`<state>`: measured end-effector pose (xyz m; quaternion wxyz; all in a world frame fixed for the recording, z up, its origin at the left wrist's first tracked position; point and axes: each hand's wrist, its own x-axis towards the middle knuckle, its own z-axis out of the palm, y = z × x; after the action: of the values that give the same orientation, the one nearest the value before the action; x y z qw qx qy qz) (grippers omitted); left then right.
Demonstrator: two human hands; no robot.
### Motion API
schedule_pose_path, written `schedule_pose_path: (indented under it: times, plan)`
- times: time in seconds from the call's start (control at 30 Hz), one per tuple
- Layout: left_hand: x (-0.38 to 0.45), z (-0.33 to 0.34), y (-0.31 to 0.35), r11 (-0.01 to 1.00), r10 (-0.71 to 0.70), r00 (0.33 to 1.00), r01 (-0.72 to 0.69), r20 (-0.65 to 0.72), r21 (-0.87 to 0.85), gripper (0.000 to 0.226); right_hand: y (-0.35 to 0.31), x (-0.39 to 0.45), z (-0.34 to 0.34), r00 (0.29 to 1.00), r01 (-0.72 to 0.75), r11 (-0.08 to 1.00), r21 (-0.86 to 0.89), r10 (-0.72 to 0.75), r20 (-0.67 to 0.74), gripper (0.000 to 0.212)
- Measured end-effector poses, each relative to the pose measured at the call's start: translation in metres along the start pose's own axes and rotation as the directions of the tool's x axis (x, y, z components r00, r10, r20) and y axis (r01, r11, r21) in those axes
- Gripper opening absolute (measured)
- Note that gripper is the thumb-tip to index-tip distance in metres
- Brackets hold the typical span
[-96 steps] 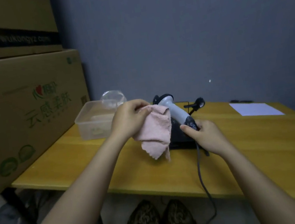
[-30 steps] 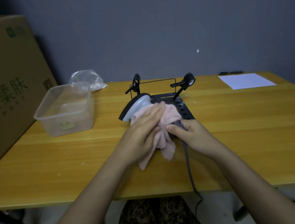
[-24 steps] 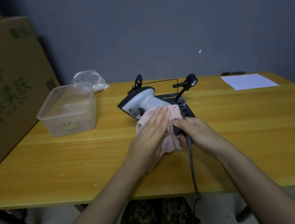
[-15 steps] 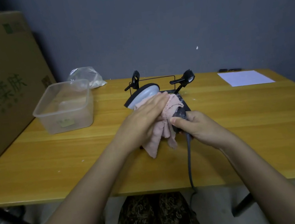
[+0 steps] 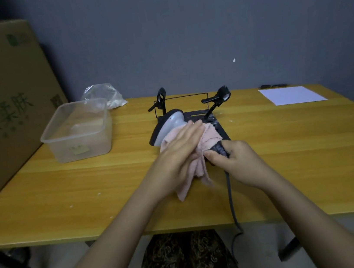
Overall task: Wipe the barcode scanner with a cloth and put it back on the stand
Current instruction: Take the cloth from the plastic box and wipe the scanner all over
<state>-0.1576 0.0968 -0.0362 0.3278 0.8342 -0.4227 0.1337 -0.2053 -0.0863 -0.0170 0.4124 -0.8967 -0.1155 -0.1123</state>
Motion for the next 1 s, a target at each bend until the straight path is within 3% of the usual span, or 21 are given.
schedule_pose_path:
  times: [0.1, 0.23, 0.33, 0.43, 0.47, 0.53, 0.6, 0.7, 0.8, 0.93, 1.0]
  plan:
    - [-0.008, 0.010, -0.002, 0.997, 0.016, 0.995, -0.008, -0.094, 0.083, 0.063, 0.001, 0.003, 0.007, 1.000, -0.019, 0.984, 0.176, 0.016, 0.019, 0.040]
    - [-0.019, 0.018, -0.019, 0.972, 0.102, 0.955, -0.036, -0.278, 0.232, 0.062, -0.002, 0.004, 0.011, 0.999, -0.041, 0.970, 0.238, 0.045, -0.009, 0.044]
    - [-0.021, 0.014, -0.024, 0.968, 0.030, 0.983, 0.017, -0.182, 0.252, 0.060, -0.005, 0.002, 0.007, 0.995, -0.036, 0.985, 0.171, 0.051, -0.083, 0.044]
    - [-0.024, 0.006, -0.020, 0.964, -0.014, 0.992, -0.020, 0.123, 0.266, 0.045, -0.005, -0.004, 0.005, 0.984, -0.036, 0.999, 0.027, 0.040, -0.173, 0.045]
    - [-0.025, 0.004, -0.016, 0.973, -0.053, 0.988, 0.018, 0.144, 0.231, 0.044, -0.004, -0.007, 0.005, 0.980, -0.037, 0.999, -0.031, 0.030, -0.196, 0.046]
    - [-0.020, -0.004, 0.003, 0.972, -0.235, 0.972, 0.235, -0.011, 0.007, 0.038, -0.005, -0.013, 0.006, 0.972, -0.035, 0.982, -0.187, -0.010, -0.235, 0.044]
    - [-0.009, -0.014, 0.023, 0.853, -0.468, 0.872, 0.404, -0.142, -0.331, 0.026, -0.008, -0.017, 0.010, 0.962, -0.006, 0.939, -0.344, -0.088, -0.257, 0.040]
    - [0.008, -0.023, 0.040, 0.496, -0.670, 0.737, 0.532, 0.088, -0.686, 0.028, -0.014, -0.021, 0.019, 0.953, 0.074, 0.858, -0.508, -0.211, -0.217, 0.040]
    - [0.009, -0.029, 0.042, 0.233, -0.744, 0.618, 0.595, 0.253, -0.769, 0.039, -0.018, -0.023, 0.029, 0.932, 0.131, 0.748, -0.651, -0.316, -0.176, 0.037]
    - [-0.003, -0.032, 0.035, 0.147, -0.773, 0.566, 0.602, 0.288, -0.785, 0.049, -0.025, -0.028, 0.039, 0.907, 0.157, 0.666, -0.729, -0.390, -0.160, 0.039]
    - [-0.010, -0.032, 0.031, 0.140, -0.773, 0.564, 0.598, 0.291, -0.789, 0.051, -0.032, -0.031, 0.040, 0.954, 0.144, 0.693, -0.706, -0.288, -0.089, 0.049]
